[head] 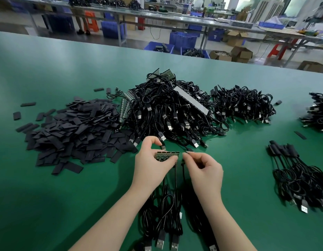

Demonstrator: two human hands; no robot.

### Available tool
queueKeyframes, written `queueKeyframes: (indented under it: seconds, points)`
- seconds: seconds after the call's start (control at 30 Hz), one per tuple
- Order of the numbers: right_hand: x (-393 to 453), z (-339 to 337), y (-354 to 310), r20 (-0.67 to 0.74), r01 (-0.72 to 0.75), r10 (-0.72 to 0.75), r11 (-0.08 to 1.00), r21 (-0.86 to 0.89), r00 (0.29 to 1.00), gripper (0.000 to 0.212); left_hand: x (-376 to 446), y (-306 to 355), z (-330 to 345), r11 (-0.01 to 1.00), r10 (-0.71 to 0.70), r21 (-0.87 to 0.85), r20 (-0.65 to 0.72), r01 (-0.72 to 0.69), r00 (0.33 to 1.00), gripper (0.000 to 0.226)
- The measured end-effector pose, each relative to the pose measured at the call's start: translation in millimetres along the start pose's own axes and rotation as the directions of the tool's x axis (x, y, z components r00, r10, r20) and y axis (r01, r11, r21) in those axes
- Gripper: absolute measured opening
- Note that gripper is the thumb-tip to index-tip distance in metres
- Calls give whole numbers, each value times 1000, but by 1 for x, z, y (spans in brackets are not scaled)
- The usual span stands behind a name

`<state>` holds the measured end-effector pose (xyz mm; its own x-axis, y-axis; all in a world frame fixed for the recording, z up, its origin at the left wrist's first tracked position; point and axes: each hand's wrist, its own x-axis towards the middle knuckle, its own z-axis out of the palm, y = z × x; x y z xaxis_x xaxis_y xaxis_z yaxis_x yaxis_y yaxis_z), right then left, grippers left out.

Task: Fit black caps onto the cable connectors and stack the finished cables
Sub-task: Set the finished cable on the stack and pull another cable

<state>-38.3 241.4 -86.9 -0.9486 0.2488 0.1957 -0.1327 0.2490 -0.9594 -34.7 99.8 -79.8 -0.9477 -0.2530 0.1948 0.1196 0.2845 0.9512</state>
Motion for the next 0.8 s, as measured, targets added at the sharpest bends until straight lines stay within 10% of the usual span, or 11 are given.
queueKeyframes:
  seconds: [0.2, 0.43, 0.53, 0.67, 0.8]
  points:
    - [10, -32, -27, -363, 161, -89, 972, 173, 927, 10, 2, -13, 0, 984, -41, 179, 131, 17, 991, 53]
    - [-1, -19, -94, -154, 373, -341, 879, 297, 927, 18, 6, -1, -3, 958, 199, 225, -77, -177, 977, 45]
    - [-3, -1, -110, -48, 288, -302, 832, 474, 952, 24, 9, 4, -18, 934, 350, 182, -314, -306, 882, 32]
    - [5, 16, -99, 69, -42, -1, 780, 624, 998, 7, 14, 4, -38, 732, 652, 542, -382, -413, 655, 37]
    - [12, 25, -65, 232, -394, 319, 742, 542, 919, 8, 11, 5, -28, 615, 603, 628, 17, -477, 798, 33]
